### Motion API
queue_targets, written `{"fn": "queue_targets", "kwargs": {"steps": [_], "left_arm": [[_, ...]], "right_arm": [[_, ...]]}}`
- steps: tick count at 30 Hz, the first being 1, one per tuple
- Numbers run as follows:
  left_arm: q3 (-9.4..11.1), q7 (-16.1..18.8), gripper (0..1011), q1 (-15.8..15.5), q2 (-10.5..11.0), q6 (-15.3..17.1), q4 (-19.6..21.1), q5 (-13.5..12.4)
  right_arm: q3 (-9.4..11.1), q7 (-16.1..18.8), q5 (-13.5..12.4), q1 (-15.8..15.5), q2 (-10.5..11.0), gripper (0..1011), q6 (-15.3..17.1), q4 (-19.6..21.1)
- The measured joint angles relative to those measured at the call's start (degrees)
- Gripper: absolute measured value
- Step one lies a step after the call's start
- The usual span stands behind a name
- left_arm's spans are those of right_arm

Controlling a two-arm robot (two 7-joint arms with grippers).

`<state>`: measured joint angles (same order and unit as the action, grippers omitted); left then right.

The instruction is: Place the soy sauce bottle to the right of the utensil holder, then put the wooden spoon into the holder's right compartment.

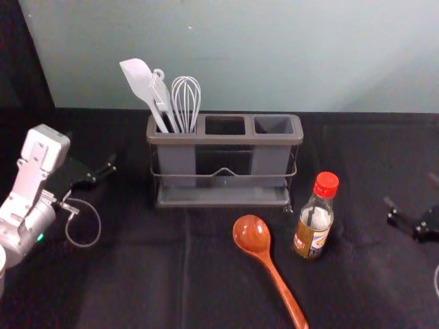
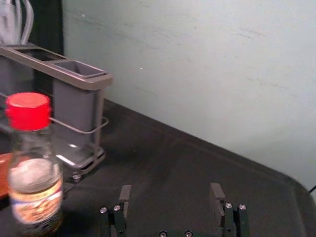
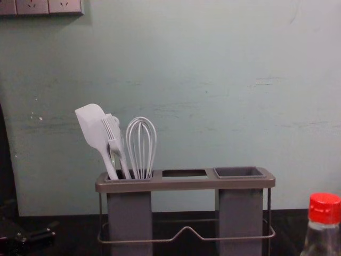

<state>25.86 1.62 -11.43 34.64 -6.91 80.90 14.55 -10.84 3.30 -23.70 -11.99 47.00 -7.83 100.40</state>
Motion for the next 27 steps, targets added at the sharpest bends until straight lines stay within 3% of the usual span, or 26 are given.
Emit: {"fn": "queue_targets", "kwargs": {"steps": [4,14,19,27], "left_arm": [[0.00,0.00,1005,0.00,0.00,0.00,0.00,0.00],[0.00,0.00,1005,0.00,0.00,0.00,0.00,0.00],[0.00,0.00,1005,0.00,0.00,0.00,0.00,0.00],[0.00,0.00,1005,0.00,0.00,0.00,0.00,0.00]], "right_arm": [[2.68,3.45,-4.30,-3.61,1.45,1002,-0.20,2.11],[5.53,12.48,-12.44,-7.84,2.51,1003,-0.80,5.66],[5.53,15.58,-14.30,-8.21,2.15,1002,-0.90,6.74],[2.30,18.69,-13.84,-4.62,-0.40,1002,0.20,7.11]]}}
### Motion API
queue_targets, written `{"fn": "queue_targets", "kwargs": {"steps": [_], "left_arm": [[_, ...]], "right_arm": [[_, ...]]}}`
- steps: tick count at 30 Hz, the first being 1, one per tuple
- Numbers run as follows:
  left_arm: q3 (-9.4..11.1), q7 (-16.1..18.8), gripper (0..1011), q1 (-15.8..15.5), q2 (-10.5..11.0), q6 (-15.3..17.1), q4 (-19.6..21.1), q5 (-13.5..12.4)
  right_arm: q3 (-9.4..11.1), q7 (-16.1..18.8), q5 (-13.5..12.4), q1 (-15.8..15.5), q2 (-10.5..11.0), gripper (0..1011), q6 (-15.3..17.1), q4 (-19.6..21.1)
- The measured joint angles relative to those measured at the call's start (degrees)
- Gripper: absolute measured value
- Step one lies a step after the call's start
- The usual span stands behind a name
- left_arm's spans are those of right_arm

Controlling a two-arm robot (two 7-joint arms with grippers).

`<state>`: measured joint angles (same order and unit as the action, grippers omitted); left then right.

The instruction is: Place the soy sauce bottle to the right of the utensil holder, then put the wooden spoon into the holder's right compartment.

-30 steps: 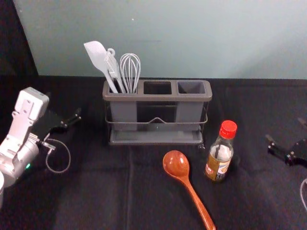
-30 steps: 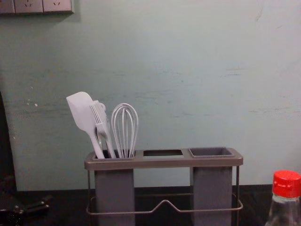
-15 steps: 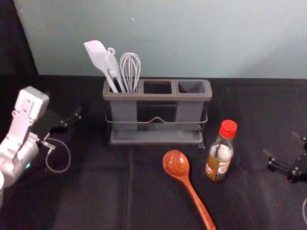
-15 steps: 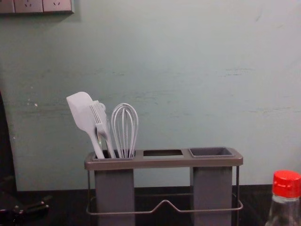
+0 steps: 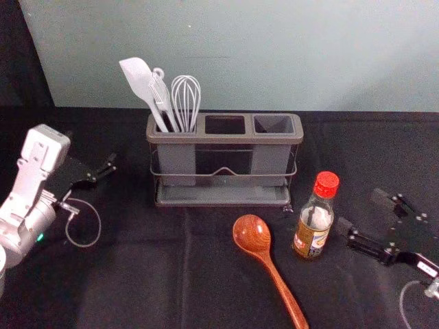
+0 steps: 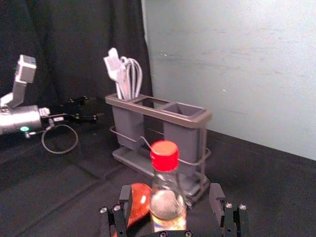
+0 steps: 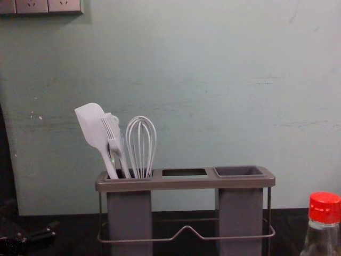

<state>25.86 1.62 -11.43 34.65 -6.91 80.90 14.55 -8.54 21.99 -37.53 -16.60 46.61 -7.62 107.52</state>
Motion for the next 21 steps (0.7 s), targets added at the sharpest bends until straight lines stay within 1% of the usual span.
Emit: {"fn": "queue_targets", "kwargs": {"steps": [1,2,3,5,6,8,9,12,14,15,16,21], "left_arm": [[0.00,0.00,1005,0.00,0.00,0.00,0.00,0.00],[0.00,0.00,1005,0.00,0.00,0.00,0.00,0.00],[0.00,0.00,1005,0.00,0.00,0.00,0.00,0.00],[0.00,0.00,1005,0.00,0.00,0.00,0.00,0.00],[0.00,0.00,1005,0.00,0.00,0.00,0.00,0.00],[0.00,0.00,1005,0.00,0.00,0.00,0.00,0.00],[0.00,0.00,1005,0.00,0.00,0.00,0.00,0.00],[0.00,0.00,1005,0.00,0.00,0.00,0.00,0.00],[0.00,0.00,1005,0.00,0.00,0.00,0.00,0.00],[0.00,0.00,1005,0.00,0.00,0.00,0.00,0.00],[0.00,0.00,1005,-0.01,0.00,0.00,0.00,0.00],[0.00,0.00,1005,0.00,0.00,0.00,0.00,0.00]], "right_arm": [[-0.77,0.26,0.44,1.19,-0.70,1002,0.43,-0.30],[-0.77,0.26,0.44,1.19,-0.70,1002,0.43,-0.30],[-1.63,0.49,0.97,2.74,-1.54,1003,0.95,-0.82],[-2.58,0.62,1.69,4.33,-2.41,1002,1.47,-1.46],[-3.41,0.66,2.50,5.65,-3.27,1002,1.78,-2.08],[-4.20,0.65,3.45,7.02,-4.14,1003,2.08,-2.67],[-4.99,0.61,4.36,8.47,-5.14,1003,2.43,-3.37],[-5.79,0.53,5.58,10.19,-6.38,1002,2.89,-4.24],[-6.57,0.26,6.73,11.87,-7.98,1003,3.23,-5.28],[-6.57,0.26,6.73,11.87,-7.98,1002,3.23,-5.28],[-6.85,0.23,7.17,12.53,-8.68,1002,3.38,-5.79],[-7.15,0.20,7.97,13.49,-10.23,1002,3.93,-6.56]]}}
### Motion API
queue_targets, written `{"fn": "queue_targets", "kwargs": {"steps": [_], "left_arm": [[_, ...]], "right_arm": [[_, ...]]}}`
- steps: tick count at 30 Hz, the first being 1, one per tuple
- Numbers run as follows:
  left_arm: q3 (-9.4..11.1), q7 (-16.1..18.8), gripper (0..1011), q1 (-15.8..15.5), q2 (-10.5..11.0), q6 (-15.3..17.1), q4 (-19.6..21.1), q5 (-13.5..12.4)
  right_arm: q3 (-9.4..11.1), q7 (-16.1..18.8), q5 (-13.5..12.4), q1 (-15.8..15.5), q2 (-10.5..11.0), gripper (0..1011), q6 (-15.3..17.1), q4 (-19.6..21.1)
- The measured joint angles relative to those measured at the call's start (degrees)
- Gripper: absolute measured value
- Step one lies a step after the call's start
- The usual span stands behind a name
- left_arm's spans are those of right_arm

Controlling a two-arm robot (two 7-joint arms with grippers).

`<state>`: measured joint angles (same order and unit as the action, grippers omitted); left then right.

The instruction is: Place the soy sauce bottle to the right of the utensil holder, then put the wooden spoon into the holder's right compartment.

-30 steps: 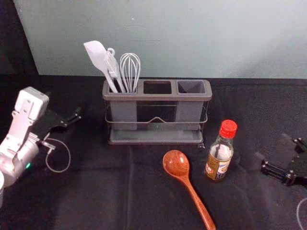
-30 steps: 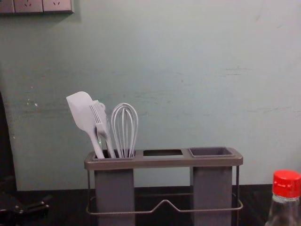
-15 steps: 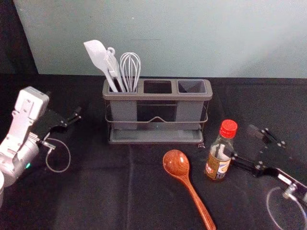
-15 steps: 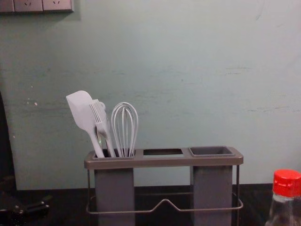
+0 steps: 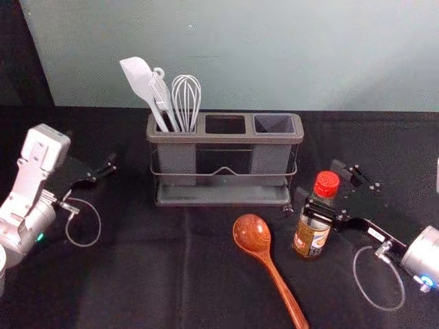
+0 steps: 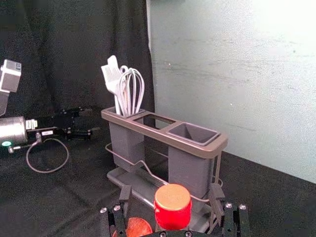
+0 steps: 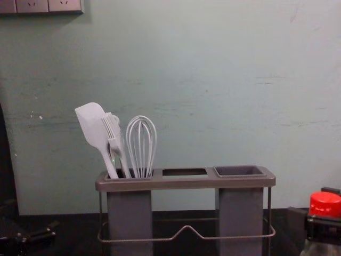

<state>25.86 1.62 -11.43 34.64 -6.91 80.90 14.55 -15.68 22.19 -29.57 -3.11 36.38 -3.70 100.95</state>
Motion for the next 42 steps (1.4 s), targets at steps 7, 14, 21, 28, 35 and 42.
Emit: {"fn": "queue_targets", "kwargs": {"steps": [7,14,21,28,35,42], "left_arm": [[0.00,0.00,1005,0.00,0.00,0.00,0.00,0.00],[0.00,0.00,1005,0.00,0.00,0.00,0.00,0.00],[-0.01,0.00,1005,0.00,0.00,0.00,0.00,0.00],[0.00,0.00,1005,0.00,0.00,0.00,0.00,0.00],[0.00,0.00,1005,0.00,0.00,0.00,0.00,0.00],[0.00,0.00,1005,0.00,0.00,0.00,0.00,0.00]], "right_arm": [[0.46,0.20,1.04,-0.12,-1.32,1002,0.39,-0.17],[0.85,0.42,1.50,-0.34,-1.77,1002,0.63,-0.24],[1.93,1.26,1.90,-1.13,-2.72,1002,0.84,-0.21],[2.47,1.93,2.02,-1.38,-3.57,907,0.76,-0.55],[2.88,2.53,1.96,-1.67,-3.82,715,0.73,-0.12],[3.42,2.62,1.97,-2.02,-3.77,489,0.81,0.56]]}}
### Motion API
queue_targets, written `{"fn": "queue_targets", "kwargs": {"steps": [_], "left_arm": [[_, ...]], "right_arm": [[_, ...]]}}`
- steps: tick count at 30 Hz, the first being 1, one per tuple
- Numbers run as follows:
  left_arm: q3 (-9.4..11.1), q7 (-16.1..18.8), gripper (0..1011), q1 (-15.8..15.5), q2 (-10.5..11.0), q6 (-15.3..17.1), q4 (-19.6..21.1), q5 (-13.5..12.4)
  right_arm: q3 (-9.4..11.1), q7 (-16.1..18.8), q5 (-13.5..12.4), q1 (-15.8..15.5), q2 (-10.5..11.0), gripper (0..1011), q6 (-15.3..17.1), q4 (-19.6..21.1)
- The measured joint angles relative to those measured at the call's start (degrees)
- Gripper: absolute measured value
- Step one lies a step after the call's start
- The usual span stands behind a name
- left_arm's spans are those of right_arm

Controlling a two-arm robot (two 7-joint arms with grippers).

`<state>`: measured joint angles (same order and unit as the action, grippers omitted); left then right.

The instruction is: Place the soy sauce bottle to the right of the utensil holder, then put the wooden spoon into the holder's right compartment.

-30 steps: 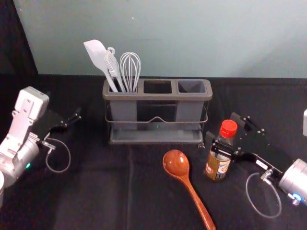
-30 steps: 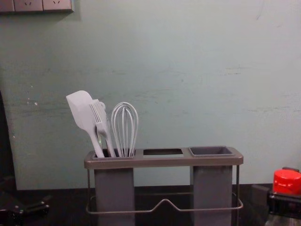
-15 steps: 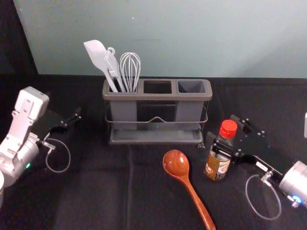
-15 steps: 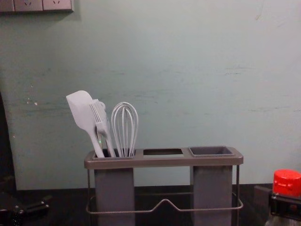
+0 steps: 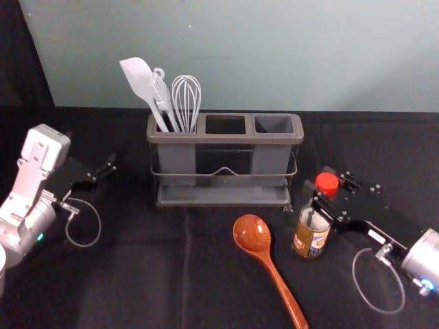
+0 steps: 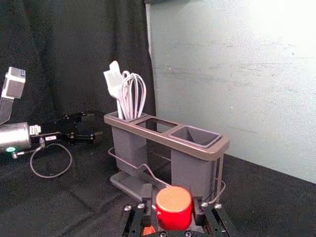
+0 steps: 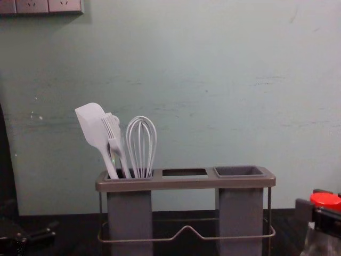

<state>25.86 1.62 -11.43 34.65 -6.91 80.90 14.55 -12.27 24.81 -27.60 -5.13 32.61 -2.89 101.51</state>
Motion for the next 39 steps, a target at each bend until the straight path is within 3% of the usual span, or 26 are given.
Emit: {"fn": "queue_targets", "kwargs": {"steps": [4,16,23,39], "left_arm": [[0.00,0.00,1005,0.00,0.00,0.00,0.00,0.00],[0.00,0.00,1005,0.00,0.00,0.00,0.00,0.00],[0.00,0.00,1005,0.00,0.00,0.00,0.00,0.00],[0.00,0.00,1005,0.00,0.00,0.00,0.00,0.00]], "right_arm": [[0.76,-0.06,0.01,-0.66,0.44,388,0.34,1.14],[4.23,-0.46,-1.03,-1.82,1.81,388,0.67,2.99],[5.84,-1.15,-1.97,-0.39,1.37,388,0.77,1.40],[3.27,-3.08,-1.43,8.56,-5.58,388,-0.82,-8.46]]}}
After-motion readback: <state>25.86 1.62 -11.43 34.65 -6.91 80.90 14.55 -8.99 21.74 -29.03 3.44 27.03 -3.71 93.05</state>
